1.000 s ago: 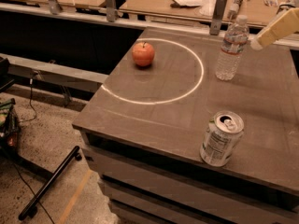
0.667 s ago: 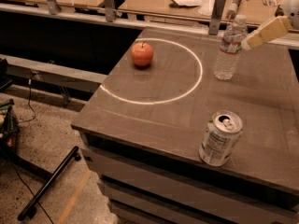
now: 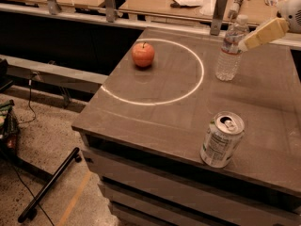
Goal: Move water bottle near apple
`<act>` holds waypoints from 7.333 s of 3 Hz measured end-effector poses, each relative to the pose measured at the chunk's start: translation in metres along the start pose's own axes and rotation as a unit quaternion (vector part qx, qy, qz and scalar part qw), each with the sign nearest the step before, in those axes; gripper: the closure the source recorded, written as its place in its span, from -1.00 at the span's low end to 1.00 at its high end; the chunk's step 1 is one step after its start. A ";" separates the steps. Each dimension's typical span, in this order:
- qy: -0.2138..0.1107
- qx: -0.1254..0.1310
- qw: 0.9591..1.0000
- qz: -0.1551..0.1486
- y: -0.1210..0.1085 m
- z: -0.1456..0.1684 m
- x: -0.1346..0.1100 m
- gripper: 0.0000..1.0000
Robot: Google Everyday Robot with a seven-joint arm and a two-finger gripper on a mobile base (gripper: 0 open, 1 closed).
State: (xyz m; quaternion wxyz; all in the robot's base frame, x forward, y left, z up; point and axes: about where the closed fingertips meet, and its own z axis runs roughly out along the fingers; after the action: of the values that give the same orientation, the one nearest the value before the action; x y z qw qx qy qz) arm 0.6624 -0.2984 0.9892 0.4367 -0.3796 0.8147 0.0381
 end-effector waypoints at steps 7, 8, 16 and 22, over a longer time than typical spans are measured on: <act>-0.073 -0.026 0.995 0.060 0.034 0.064 -0.005 -0.03; -0.078 -0.032 0.995 0.061 0.036 0.067 -0.011 0.57; -0.162 -0.209 0.963 -0.049 0.157 0.134 -0.129 -0.53; -0.208 -0.090 0.972 0.059 0.058 0.010 -0.036 -1.00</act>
Offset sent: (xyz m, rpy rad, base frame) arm 0.0019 0.0414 -0.0425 0.1317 0.0298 0.0141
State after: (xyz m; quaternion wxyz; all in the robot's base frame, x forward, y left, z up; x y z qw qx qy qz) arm 0.6428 -0.2326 0.9940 0.5575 -0.3526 0.7202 0.2148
